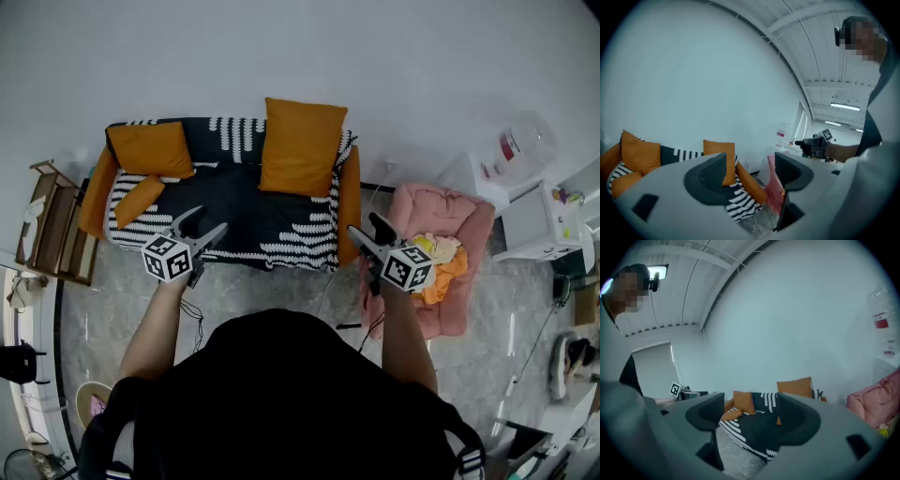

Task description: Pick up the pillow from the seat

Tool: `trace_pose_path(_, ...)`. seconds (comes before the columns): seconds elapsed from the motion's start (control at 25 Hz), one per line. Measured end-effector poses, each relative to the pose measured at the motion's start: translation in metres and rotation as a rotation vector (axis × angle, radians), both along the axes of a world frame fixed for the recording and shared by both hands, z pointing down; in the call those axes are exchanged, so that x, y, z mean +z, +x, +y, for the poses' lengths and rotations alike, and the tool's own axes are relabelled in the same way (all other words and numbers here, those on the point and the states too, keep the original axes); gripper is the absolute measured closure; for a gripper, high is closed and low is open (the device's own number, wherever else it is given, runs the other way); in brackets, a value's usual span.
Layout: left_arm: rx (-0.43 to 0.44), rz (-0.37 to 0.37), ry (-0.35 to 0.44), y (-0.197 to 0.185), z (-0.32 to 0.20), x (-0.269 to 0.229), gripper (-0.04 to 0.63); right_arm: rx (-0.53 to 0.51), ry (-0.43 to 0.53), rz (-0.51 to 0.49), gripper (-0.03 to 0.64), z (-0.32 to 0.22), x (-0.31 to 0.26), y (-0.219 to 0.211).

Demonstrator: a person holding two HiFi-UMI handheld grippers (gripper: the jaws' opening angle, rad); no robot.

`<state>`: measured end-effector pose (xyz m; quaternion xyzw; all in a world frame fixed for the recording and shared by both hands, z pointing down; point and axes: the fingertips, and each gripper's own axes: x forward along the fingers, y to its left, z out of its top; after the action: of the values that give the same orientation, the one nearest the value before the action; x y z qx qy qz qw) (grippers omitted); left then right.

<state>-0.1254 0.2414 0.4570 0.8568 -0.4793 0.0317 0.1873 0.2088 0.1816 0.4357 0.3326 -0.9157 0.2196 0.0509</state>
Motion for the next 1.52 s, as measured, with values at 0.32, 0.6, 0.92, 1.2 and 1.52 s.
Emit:
trace_pose_path(0.32, -0.001, -0.015, 0.007, 0.038, 0.001, -0.003, 0.265, 0.003, -0.008, -0.022, 0.249, -0.004, 0.000, 0.033)
trace_pose_path(0.6, 0.005, -0.010, -0.001, 0.059, -0.004, -0.004, 0.265, -0.002, -0.015, -0.049, 0.239, -0.014, -0.004, 0.043)
trace_pose_path(0.92, -0.007, -0.002, -0.001, 0.055, -0.015, -0.002, 0.265, -0.016, -0.031, -0.069, 0.227, -0.021, 0.003, 0.036)
trace_pose_path(1.2, 0.004, 0.012, -0.016, 0.040, -0.031, 0.010, 0.265, -0.019, -0.050, -0.074, 0.224, -0.036, 0.009, 0.014)
trace_pose_path(1.52, 0.041, 0.021, -0.028, 0.019, -0.065, 0.018, 0.265, 0.017, -0.054, -0.063, 0.221, -0.063, 0.012, -0.010)
